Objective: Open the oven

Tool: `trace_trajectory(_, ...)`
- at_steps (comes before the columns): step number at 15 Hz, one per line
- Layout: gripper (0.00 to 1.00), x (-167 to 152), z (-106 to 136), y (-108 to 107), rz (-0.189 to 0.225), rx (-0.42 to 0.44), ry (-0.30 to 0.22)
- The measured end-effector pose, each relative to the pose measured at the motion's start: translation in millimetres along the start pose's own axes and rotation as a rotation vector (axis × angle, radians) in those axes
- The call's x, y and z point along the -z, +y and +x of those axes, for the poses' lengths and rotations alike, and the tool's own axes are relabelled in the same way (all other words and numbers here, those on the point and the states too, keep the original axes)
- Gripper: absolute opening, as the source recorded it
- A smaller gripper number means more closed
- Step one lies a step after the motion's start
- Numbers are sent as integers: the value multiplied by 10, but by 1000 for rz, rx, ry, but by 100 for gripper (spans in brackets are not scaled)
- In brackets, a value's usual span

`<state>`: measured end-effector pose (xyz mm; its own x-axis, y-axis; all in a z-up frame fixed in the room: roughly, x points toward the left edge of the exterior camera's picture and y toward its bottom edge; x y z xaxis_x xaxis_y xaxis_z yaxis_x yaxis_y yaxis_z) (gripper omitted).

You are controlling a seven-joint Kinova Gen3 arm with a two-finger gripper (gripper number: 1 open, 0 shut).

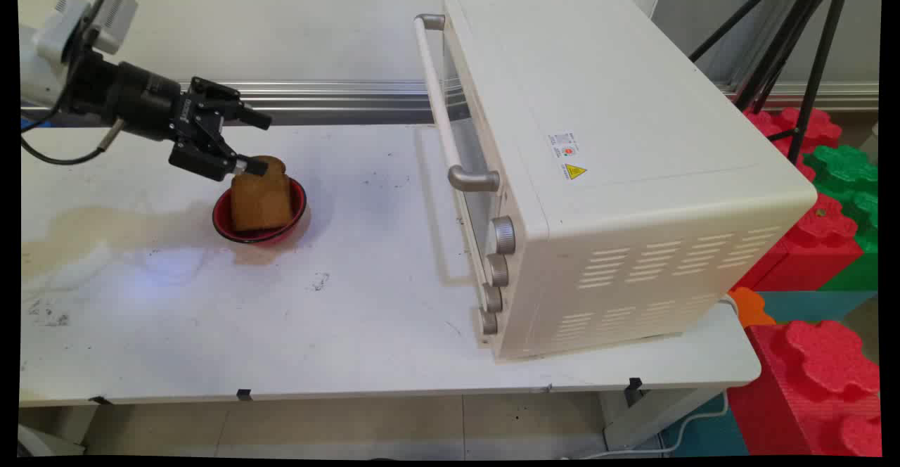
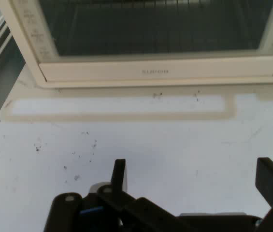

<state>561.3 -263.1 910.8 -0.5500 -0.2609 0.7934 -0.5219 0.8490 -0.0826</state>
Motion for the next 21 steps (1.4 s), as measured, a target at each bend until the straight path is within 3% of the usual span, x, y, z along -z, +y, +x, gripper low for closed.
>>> trace_trajectory(11, 100, 182, 495, -65, 4, 66, 176)
trace_trajectory(15, 100, 80, 767, -117, -2, 77, 240)
trace_trajectory(21, 100, -216, 1098, -176, -15, 73, 287)
